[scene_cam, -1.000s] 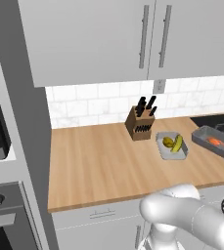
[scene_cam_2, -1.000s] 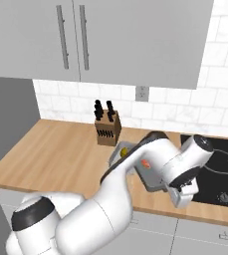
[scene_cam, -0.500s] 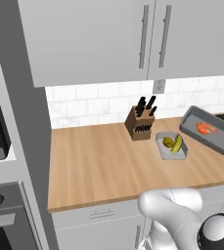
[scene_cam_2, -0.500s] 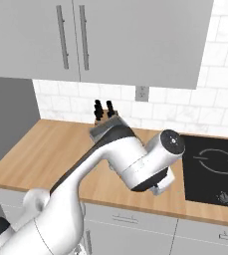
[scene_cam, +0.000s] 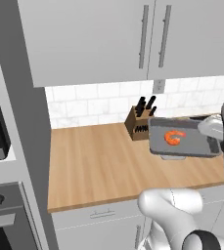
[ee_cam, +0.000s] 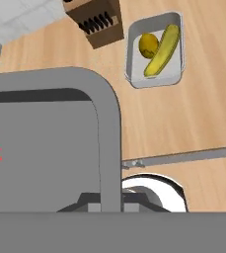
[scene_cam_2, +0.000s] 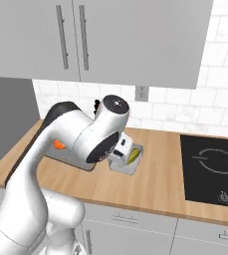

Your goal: Take the meat container that has the shrimp and place it on the second highest rack of the freezer. Then take the vegetable container that has the lemon and cucumber and place it on the highest rack of the freezer.

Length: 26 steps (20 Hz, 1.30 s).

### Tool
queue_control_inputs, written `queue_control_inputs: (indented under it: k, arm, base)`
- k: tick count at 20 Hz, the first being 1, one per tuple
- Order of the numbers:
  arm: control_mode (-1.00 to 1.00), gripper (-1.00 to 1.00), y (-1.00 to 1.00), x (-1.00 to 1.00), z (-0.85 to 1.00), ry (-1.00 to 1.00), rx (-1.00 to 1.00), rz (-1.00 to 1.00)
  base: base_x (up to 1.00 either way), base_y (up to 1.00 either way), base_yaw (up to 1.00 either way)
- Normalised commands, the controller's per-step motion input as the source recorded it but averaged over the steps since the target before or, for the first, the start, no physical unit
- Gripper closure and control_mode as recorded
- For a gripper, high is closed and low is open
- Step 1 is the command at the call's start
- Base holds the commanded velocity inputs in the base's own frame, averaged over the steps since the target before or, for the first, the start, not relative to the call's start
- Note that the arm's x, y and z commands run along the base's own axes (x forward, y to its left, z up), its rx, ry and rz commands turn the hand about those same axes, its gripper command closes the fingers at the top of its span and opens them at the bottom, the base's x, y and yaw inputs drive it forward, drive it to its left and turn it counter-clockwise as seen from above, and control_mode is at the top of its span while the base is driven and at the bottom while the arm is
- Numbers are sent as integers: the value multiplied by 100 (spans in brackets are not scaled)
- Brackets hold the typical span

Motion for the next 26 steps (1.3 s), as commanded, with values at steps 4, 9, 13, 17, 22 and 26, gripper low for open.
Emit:
queue_control_inputs:
  k: [4,9,13,17,22,26]
  arm:
    - [-100,100,80,0,65,0,-19,28]
    - [-100,100,61,-12,20,-2,-12,4]
    - [-100,100,36,-39,0,-5,-2,0]
    - [-100,100,2,-22,0,0,1,0]
    - [-100,100,0,0,0,0,0,0]
    - [100,100,0,0,0,0,0,0]
  base:
    - [0,0,0]
    - [0,0,0]
    - [0,0,0]
    - [0,0,0]
    - [0,0,0]
    - [-33,0,0]
